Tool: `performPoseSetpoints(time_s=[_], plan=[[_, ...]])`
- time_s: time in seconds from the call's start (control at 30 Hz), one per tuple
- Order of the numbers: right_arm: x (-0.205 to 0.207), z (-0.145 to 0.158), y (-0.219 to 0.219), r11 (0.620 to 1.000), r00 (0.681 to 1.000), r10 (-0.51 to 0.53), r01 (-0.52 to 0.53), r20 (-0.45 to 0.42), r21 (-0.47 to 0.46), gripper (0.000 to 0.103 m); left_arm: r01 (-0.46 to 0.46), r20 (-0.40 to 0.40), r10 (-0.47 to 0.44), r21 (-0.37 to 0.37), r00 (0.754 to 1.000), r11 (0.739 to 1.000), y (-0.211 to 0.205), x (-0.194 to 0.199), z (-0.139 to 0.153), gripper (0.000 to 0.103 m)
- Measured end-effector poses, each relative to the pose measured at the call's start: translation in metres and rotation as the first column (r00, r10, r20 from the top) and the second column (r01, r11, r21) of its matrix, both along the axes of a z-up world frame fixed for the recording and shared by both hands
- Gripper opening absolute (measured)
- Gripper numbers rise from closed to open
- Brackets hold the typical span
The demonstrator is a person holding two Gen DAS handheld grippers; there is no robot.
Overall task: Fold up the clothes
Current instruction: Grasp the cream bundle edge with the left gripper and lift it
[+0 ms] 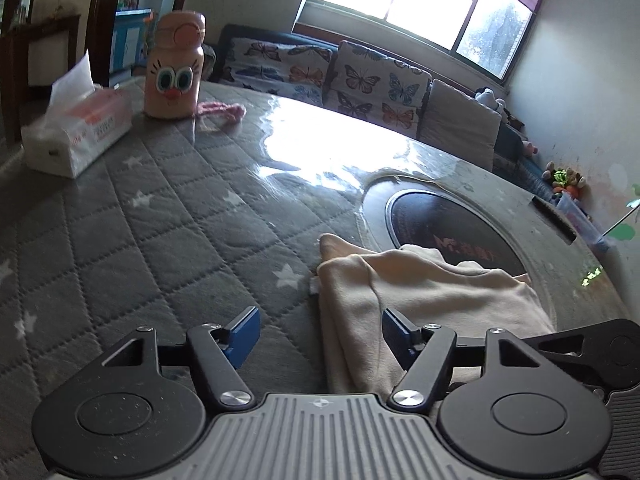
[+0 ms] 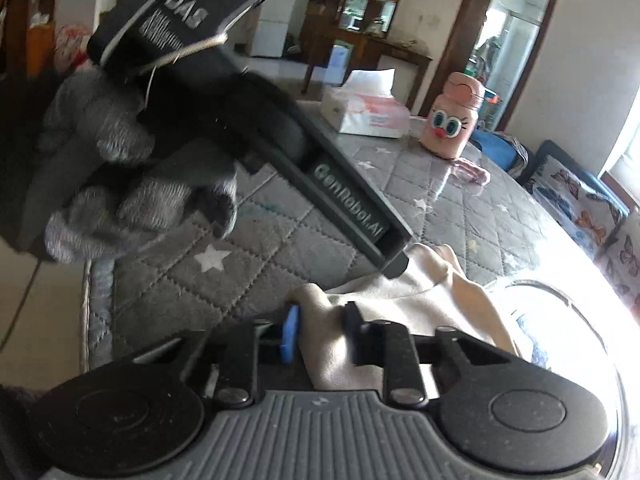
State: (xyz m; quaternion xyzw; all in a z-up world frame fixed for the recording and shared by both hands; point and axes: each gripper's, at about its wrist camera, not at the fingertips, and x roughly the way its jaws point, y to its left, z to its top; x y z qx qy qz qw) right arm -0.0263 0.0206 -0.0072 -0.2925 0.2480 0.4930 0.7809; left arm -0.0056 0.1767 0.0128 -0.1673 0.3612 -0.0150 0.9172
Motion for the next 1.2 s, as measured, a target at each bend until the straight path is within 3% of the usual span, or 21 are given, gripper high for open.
performPoseSetpoints(time_s=[0.3, 0.47, 0.53, 0.6, 0.7, 0.83, 0.93, 1.07, 1.2], plan=[[0.011, 0.02, -0.025, 0.988, 0.996, -0.062, 0.071, -0.071, 0.138, 0.012, -0.03, -0.089, 0.012, -0.211, 0.996, 0.977, 0.002, 0.017, -0.009, 0.068], [0.014, 0.025, -0.038, 0.982, 0.994, -0.066, 0.08, -0.089, 0.172, 0.012, -0.055, -0.118, 0.016, -0.332, 0.993, 0.942, 0.004, 0.024, -0.016, 0.05], [0.015, 0.026, -0.043, 0.98, 0.993, -0.064, 0.08, -0.094, 0.181, 0.011, -0.074, -0.131, 0.022, -0.402, 0.991, 0.913, 0.008, 0.025, -0.022, 0.033], [0.015, 0.026, -0.045, 0.98, 0.994, -0.06, 0.077, -0.096, 0.185, 0.011, -0.1, -0.136, 0.043, -0.445, 0.99, 0.89, 0.012, 0.023, -0.027, 0.024], [0.016, 0.025, -0.05, 0.979, 0.992, -0.053, 0.074, -0.112, 0.191, 0.013, -0.119, -0.131, 0.065, -0.458, 0.989, 0.881, 0.016, 0.02, -0.029, 0.018], [0.018, 0.027, -0.068, 0.972, 0.988, -0.087, 0.113, -0.131, 0.207, 0.018, -0.118, -0.129, 0.068, -0.428, 0.989, 0.896, 0.015, 0.018, -0.028, 0.017], [0.026, 0.027, -0.091, 0.957, 0.973, -0.179, 0.206, -0.145, 0.205, 0.018, -0.111, -0.124, 0.066, -0.404, 0.99, 0.908, 0.014, 0.018, -0.027, 0.018], [0.052, 0.021, -0.125, 0.909, 0.923, -0.341, 0.373, -0.18, 0.189, 0.021, -0.097, -0.114, 0.059, -0.371, 0.992, 0.924, 0.008, 0.019, -0.026, 0.018], [0.079, 0.014, -0.158, 0.834, 0.846, -0.491, 0.525, -0.207, 0.169, 0.024, -0.091, -0.111, 0.055, -0.353, 0.992, 0.931, 0.006, 0.02, -0.025, 0.018]])
